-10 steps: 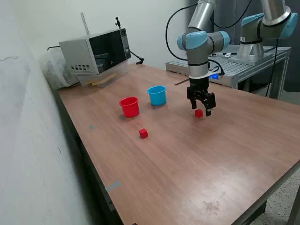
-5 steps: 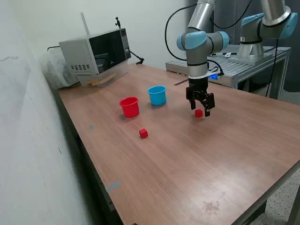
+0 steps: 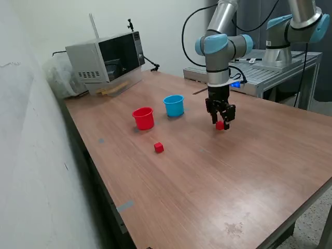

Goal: Place red objects in the red bin, and blue objects in the blue bin.

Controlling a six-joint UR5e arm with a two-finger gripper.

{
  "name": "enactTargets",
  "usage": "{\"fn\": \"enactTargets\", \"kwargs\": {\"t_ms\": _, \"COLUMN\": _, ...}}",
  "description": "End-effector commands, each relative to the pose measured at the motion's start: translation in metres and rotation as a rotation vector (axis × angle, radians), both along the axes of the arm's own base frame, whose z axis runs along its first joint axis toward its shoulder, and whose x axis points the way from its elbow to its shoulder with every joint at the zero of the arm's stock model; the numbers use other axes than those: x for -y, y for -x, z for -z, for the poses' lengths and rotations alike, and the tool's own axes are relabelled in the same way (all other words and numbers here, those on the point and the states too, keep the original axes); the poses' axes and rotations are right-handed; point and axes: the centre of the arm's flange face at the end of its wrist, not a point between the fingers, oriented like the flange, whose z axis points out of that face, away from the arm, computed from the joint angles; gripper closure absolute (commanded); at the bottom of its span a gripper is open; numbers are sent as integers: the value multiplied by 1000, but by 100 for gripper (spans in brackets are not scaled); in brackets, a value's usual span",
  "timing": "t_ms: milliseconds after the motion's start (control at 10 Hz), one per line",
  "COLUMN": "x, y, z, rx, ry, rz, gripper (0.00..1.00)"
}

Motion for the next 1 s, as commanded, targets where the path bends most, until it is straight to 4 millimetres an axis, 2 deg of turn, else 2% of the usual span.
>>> {"fn": "enactTargets", "kwargs": {"t_ms": 0, "x": -1, "y": 0, "z": 0, "rx": -2, "ry": 0, "rz": 0, "gripper": 100}}
{"fn": "enactTargets", "kwargs": {"t_ms": 400, "x": -1, "y": 4, "z": -3, "rx": -5, "ry": -3, "rz": -29, "gripper": 100}}
{"fn": "enactTargets", "kwargs": {"t_ms": 500, "x": -4, "y": 13, "z": -19, "rx": -35, "ry": -5, "rz": -31, "gripper": 100}}
{"fn": "enactTargets", "kwargs": {"t_ms": 600, "x": -8, "y": 19, "z": -45, "rx": -81, "ry": -9, "rz": -24, "gripper": 100}}
{"fn": "enactTargets", "kwargs": {"t_ms": 800, "x": -10, "y": 28, "z": -122, "rx": -162, "ry": -19, "rz": -28, "gripper": 100}}
{"fn": "enactTargets", "kwargs": {"t_ms": 900, "x": -15, "y": 41, "z": -162, "rx": -210, "ry": -29, "rz": -40, "gripper": 100}}
